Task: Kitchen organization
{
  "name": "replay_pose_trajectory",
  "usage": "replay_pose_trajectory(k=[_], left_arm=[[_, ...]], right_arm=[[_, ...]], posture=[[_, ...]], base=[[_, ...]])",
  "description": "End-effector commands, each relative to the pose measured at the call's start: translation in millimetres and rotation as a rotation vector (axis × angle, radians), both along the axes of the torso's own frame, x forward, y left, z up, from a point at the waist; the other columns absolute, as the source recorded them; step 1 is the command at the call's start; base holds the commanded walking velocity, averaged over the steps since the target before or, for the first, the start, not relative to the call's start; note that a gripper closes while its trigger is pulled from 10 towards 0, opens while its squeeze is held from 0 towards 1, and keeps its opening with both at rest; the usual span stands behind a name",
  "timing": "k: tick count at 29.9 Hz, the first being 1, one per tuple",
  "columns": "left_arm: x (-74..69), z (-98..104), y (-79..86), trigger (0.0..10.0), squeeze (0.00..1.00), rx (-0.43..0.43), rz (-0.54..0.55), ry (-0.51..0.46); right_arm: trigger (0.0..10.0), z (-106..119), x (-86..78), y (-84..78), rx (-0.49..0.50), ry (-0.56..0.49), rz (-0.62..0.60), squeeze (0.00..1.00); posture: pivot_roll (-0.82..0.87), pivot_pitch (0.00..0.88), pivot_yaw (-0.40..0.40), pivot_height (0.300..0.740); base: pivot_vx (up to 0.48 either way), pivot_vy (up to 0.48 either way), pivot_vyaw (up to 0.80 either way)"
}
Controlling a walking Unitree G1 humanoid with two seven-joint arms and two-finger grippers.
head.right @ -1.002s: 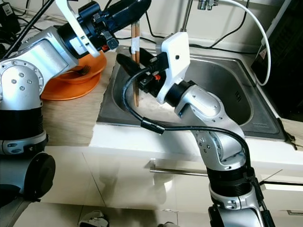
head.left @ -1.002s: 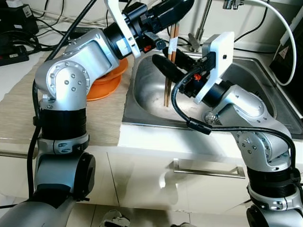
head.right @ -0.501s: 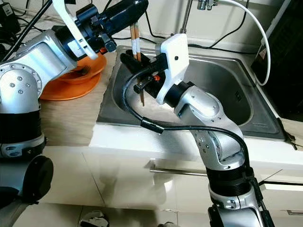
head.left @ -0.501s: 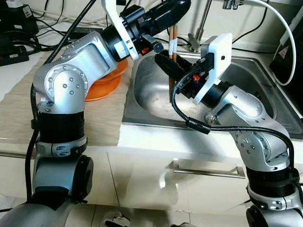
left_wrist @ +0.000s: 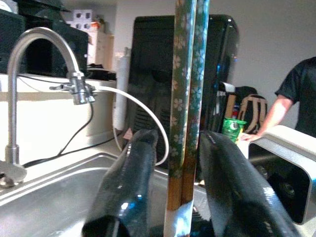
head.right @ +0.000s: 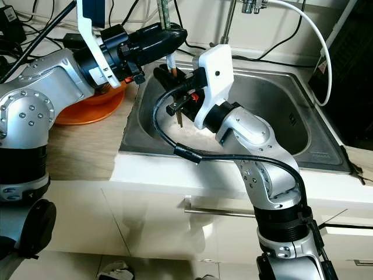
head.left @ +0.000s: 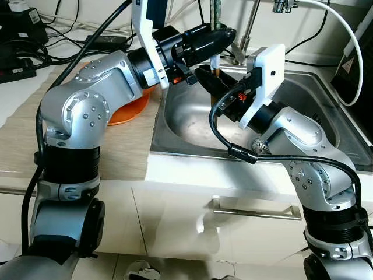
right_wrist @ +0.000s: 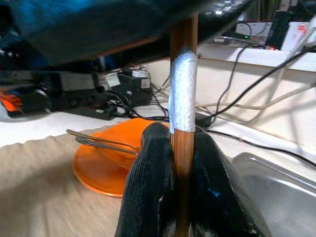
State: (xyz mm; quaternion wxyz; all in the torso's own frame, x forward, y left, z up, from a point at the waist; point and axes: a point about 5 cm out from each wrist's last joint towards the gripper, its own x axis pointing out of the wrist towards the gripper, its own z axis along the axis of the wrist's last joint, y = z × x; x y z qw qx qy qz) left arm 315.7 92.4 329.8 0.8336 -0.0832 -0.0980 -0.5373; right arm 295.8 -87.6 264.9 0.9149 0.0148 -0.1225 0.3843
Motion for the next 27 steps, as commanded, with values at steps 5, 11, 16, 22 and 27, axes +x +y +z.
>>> replay_pose_trajectory(k=[5, 11, 16, 22, 27], left_arm=[[5.7, 6.3, 17.5, 10.0, 1.00, -0.026, 0.097, -0.016], [5.8, 4.9, 29.7, 10.0, 0.00, -0.009, 0.148, -0.029], [15.8, -13.7, 43.0, 10.0, 0.00, 0.249, 0.338, -0.151], [3.3, -37.3, 46.7, 10.0, 0.00, 0.421, 0.262, -0.259], [3.6, -40.3, 54.5, 10.0, 0.00, 0.469, 0.314, -0.255]], right_arm=[[0.0, -6.8, 17.0, -24.7, 0.008, 0.048, -0.168, 0.00], [0.0, -4.2, 32.1, -42.0, 0.014, 0.053, -0.270, 0.00], [4.6, -16.2, 59.8, -59.6, -0.267, 0.023, -0.394, 0.00], [10.0, -29.4, 101.9, -80.9, -0.629, 0.012, -0.456, 0.00], [10.0, -28.2, 117.0, -82.7, -0.757, 0.029, -0.465, 0.00]], posture=[[0.03, 0.006, -0.043, 0.740], [0.04, 0.004, -0.059, 0.740], [0.03, 0.006, -0.053, 0.740], [0.04, 0.035, -0.045, 0.740], [0.07, 0.083, -0.064, 0.740]], base=[[0.000, 0.000, 0.00], [0.000, 0.000, 0.00], [0.000, 0.000, 0.00], [0.000, 0.000, 0.00], [0.000, 0.000, 0.00]])
